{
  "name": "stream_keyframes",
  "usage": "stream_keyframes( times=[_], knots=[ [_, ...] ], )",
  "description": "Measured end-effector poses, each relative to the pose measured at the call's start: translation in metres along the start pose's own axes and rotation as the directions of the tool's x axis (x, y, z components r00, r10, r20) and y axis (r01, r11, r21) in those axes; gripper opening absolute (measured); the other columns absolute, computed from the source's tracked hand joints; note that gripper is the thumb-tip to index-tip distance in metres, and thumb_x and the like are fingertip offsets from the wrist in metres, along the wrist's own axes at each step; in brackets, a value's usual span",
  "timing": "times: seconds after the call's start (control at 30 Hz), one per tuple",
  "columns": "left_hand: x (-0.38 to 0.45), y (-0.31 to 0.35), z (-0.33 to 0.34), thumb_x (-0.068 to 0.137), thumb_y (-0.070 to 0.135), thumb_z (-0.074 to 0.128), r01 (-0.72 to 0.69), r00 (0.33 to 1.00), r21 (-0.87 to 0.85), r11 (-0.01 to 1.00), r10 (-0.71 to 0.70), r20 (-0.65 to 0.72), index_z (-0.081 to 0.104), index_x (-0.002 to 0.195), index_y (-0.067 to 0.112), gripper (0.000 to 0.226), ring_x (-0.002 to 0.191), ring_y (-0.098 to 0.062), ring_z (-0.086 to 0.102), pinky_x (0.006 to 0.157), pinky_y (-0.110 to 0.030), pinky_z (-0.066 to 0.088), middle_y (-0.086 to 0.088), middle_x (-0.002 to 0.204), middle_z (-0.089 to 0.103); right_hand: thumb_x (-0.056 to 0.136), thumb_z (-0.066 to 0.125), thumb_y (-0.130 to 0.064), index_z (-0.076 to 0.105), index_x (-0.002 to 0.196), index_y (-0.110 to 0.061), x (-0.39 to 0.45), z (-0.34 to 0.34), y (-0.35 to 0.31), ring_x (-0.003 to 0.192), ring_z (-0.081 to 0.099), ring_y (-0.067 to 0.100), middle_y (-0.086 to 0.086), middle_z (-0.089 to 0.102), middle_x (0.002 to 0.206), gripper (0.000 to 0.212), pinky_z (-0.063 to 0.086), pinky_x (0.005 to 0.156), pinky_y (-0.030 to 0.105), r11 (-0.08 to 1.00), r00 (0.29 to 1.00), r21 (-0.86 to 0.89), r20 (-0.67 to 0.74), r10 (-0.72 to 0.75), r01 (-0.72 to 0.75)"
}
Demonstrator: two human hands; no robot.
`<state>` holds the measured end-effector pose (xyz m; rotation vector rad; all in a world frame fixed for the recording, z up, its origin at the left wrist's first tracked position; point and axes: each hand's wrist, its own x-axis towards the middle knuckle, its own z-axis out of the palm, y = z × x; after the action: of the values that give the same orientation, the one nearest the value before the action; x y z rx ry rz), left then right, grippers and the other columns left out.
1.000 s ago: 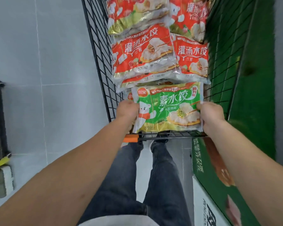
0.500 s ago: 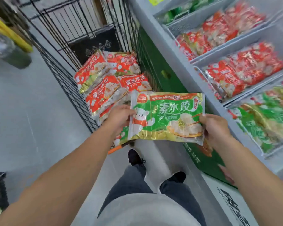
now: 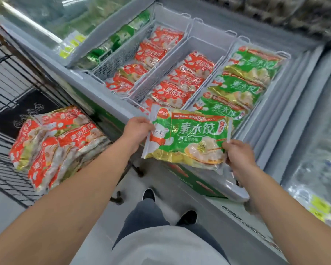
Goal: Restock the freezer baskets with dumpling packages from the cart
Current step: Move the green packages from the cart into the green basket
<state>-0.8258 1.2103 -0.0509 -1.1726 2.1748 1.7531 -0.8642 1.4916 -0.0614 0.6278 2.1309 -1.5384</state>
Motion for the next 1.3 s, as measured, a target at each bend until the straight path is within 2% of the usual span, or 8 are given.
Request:
stream_keyframes(
  times=[0.23, 0.43, 0.63, 0.7, 0.8, 0.9, 1.07, 1.3],
  knots=[
    [0.062, 0.059, 0.067, 0.081, 0.003, 0.068, -0.1, 0.993, 0.116, 0.988, 0.092, 0.076, 0.059, 0.069, 0.014, 0.019, 0.08, -0.026, 0.063, 0.074, -0.041, 0.054, -0.013, 0.083, 0.066, 0.087, 0.057, -0.012, 0.07, 0.079, -0.007, 0.052, -0.021, -0.006, 0.065, 0.056, 0.021, 0.008, 0.064, 0.069, 0.016, 0.044, 0.064, 0.036, 0.998, 0.987, 0.057, -0.161, 0.011, -0.002],
    [0.13, 0.078, 0.11, 0.083, 0.004, 0.066, -0.101, 0.983, 0.206, 0.973, 0.066, 0.17, 0.053, 0.062, 0.018, 0.029, 0.071, -0.022, 0.054, 0.061, -0.033, 0.044, -0.009, 0.073, 0.058, 0.079, 0.055, -0.023, 0.068, 0.082, -0.012, 0.105, -0.009, -0.006, 0.067, 0.055, 0.016, -0.003, 0.064, 0.068, 0.017, 0.048, 0.067, 0.039, 0.997, 0.954, 0.069, -0.295, 0.055, -0.036],
    [0.185, 0.065, 0.135, 0.083, 0.001, 0.061, -0.081, 0.951, 0.333, 0.939, -0.027, 0.307, 0.052, 0.065, 0.013, 0.024, 0.066, -0.023, 0.051, 0.061, -0.035, 0.041, -0.009, 0.069, 0.054, 0.092, 0.057, -0.011, 0.07, 0.082, -0.018, 0.122, 0.014, -0.014, 0.076, 0.058, 0.015, -0.002, 0.064, 0.078, 0.018, 0.039, 0.053, 0.008, 0.985, 0.895, 0.009, -0.416, 0.16, -0.172],
    [0.195, 0.059, 0.135, 0.081, 0.007, 0.062, -0.069, 0.925, 0.413, 0.908, -0.096, 0.367, 0.06, 0.07, 0.005, 0.011, 0.064, -0.03, 0.059, 0.061, -0.042, 0.049, -0.016, 0.068, 0.062, 0.091, 0.058, -0.01, 0.071, 0.086, -0.017, 0.121, 0.018, -0.013, 0.084, 0.06, 0.019, 0.0, 0.064, 0.083, 0.016, 0.04, 0.056, 0.014, 0.966, 0.894, -0.068, -0.401, 0.201, -0.248],
    [0.207, 0.048, 0.132, 0.078, 0.014, 0.065, -0.327, 0.87, 0.717, 0.616, -0.1, 0.483, 0.068, 0.096, -0.004, 0.026, 0.082, -0.034, 0.066, 0.073, -0.043, 0.055, -0.021, 0.087, 0.069, 0.085, 0.066, -0.019, 0.061, 0.092, -0.021, 0.117, 0.025, -0.007, 0.091, 0.058, 0.026, 0.003, 0.062, 0.094, 0.008, 0.038, 0.069, 0.029, 0.855, 0.93, -0.406, -0.305, 0.205, -0.322],
    [0.202, 0.041, 0.133, 0.082, 0.023, 0.07, -0.606, 0.79, 0.727, 0.323, 0.137, 0.598, 0.052, 0.13, 0.008, 0.053, 0.113, -0.033, 0.055, 0.092, -0.039, 0.048, -0.016, 0.127, 0.055, 0.083, 0.07, -0.021, 0.049, 0.132, -0.013, 0.121, 0.033, 0.001, 0.116, 0.052, 0.03, 0.011, 0.049, 0.129, 0.054, 0.044, 0.086, 0.034, 0.761, 0.982, -0.625, -0.166, 0.088, -0.174],
    [0.191, 0.023, 0.14, 0.079, 0.052, 0.072, -0.833, 0.549, 0.552, -0.025, -0.15, 0.822, 0.007, 0.157, 0.025, 0.105, 0.147, -0.036, 0.016, 0.117, -0.053, 0.026, -0.005, 0.162, 0.009, 0.086, 0.067, -0.029, 0.018, 0.153, -0.016, 0.137, 0.053, 0.027, 0.139, 0.035, 0.029, 0.01, 0.025, 0.155, 0.084, 0.029, 0.112, 0.036, 0.489, 0.984, -0.872, 0.071, 0.166, -0.02],
    [0.189, 0.004, 0.144, 0.084, 0.001, 0.063, -0.833, 0.547, 0.531, -0.156, -0.092, 0.832, -0.01, 0.156, 0.029, 0.106, 0.152, -0.031, -0.011, 0.122, -0.057, 0.002, -0.003, 0.164, -0.018, 0.081, 0.075, -0.031, 0.019, 0.151, -0.026, 0.126, 0.053, 0.056, 0.129, 0.043, 0.033, 0.006, 0.031, 0.146, 0.09, 0.044, 0.104, 0.043, 0.541, 0.979, -0.837, 0.028, 0.201, -0.087]
  ],
)
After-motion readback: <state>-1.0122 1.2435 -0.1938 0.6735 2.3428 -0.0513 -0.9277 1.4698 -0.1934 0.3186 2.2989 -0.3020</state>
